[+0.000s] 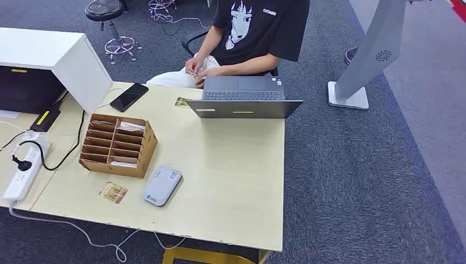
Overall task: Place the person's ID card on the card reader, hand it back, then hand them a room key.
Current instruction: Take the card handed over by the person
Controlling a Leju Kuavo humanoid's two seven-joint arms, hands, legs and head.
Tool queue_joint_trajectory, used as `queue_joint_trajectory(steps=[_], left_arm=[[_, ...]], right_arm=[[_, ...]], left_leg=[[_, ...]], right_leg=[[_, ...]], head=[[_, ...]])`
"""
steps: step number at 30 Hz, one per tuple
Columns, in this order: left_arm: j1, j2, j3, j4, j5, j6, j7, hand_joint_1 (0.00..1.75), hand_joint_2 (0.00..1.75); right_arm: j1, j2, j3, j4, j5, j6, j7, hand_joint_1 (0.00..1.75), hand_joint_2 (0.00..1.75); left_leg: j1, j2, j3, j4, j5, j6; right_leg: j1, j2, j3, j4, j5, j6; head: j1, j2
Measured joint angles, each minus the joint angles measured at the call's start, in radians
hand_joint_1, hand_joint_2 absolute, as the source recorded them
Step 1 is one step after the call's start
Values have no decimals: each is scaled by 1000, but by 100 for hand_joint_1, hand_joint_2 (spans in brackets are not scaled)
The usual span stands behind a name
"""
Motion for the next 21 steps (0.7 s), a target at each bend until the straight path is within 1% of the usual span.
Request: queue_joint_trajectory(steps=[3, 7, 11, 14, 21], left_arm=[[-27, 17, -18, 0, 2, 0, 0, 0, 175], [-112, 54, -81, 0, -18, 0, -1, 0, 175], [-174, 67, -121, 0, -24, 1, -4, 0, 175], [-190, 70, -136, 0, -24, 1, -4, 0, 175], [-200, 76, -152, 0, -24, 1, -4, 0, 175]], right_arm=[[1, 1, -3, 0, -5, -4, -8, 0, 175], [1, 3, -11, 1, -18, -12, -19, 0, 175], [1, 4, -16, 2, -19, -16, -21, 0, 175], [1, 6, -17, 4, -19, -16, -21, 0, 175], [2, 7, -17, 5, -19, -17, -21, 0, 175]], left_leg=[[0, -1, 0, 0, 0, 0], [0, -7, -1, 1, 1, -1], [0, -4, 0, 0, 1, -1], [0, -1, 0, 0, 1, -1], [0, -1, 0, 1, 1, -1]], right_leg=[[0, -1, -1, 0, 0, 0], [0, -5, 0, 0, 0, 0], [0, -2, 1, 0, 2, -2], [0, 0, 0, 0, 2, -2], [0, 0, -1, 0, 2, -2]], head=[[0, 0], [1, 0], [0, 0], [0, 0], [0, 0]])
